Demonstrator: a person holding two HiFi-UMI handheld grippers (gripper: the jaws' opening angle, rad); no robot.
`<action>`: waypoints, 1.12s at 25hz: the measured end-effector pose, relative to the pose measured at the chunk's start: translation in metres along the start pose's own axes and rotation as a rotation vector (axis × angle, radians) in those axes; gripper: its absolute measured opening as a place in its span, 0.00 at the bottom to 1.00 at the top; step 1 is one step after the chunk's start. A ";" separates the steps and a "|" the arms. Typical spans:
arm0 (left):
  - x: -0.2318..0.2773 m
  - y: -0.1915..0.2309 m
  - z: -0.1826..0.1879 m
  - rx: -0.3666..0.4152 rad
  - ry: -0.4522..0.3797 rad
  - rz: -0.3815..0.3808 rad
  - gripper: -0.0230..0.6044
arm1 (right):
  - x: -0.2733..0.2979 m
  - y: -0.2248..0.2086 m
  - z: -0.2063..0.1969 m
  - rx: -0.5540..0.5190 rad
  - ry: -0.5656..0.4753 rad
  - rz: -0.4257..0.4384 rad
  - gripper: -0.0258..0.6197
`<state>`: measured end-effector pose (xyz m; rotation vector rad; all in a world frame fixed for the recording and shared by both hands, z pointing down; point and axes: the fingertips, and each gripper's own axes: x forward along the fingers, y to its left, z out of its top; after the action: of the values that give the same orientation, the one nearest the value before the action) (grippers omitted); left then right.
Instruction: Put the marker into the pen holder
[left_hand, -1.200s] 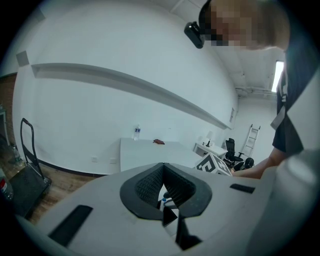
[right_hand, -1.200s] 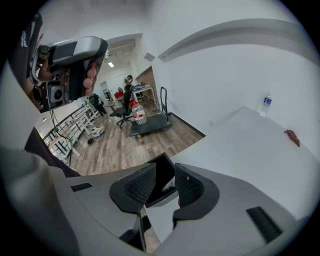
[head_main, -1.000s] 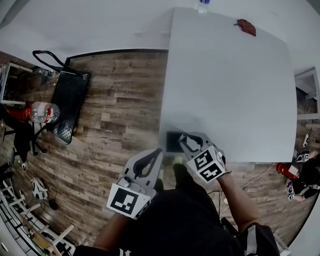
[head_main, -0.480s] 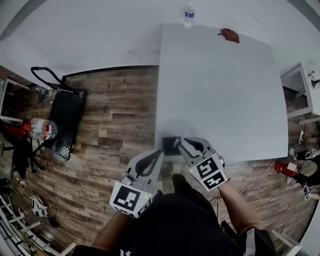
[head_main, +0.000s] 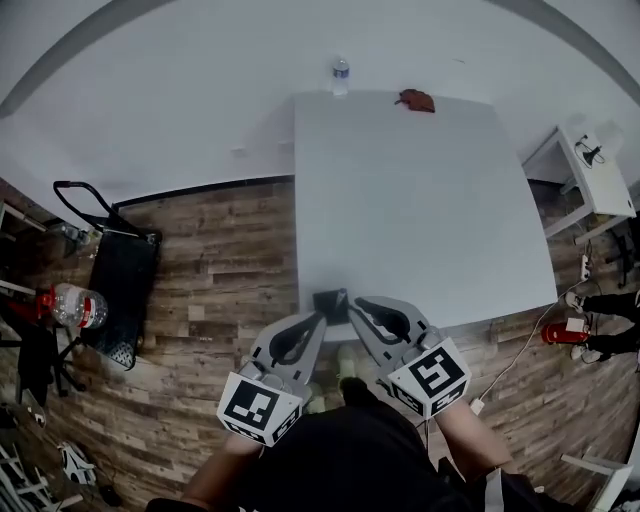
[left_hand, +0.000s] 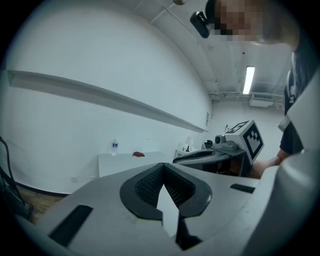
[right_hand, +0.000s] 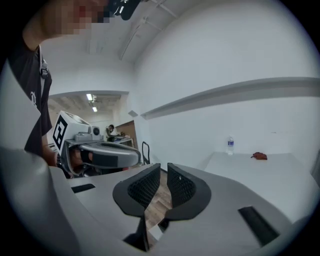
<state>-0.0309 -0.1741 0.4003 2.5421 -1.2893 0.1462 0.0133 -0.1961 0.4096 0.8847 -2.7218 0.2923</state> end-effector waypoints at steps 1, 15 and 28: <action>-0.004 -0.004 0.003 0.001 -0.007 -0.015 0.05 | -0.006 0.006 0.006 0.000 -0.025 -0.008 0.12; -0.046 -0.033 0.019 0.057 -0.081 -0.097 0.05 | -0.046 0.063 0.024 -0.004 -0.139 -0.090 0.06; -0.067 -0.026 0.020 0.061 -0.111 -0.109 0.05 | -0.045 0.088 0.030 -0.028 -0.141 -0.115 0.06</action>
<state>-0.0504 -0.1133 0.3613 2.6997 -1.1982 0.0214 -0.0094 -0.1097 0.3576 1.0872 -2.7802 0.1744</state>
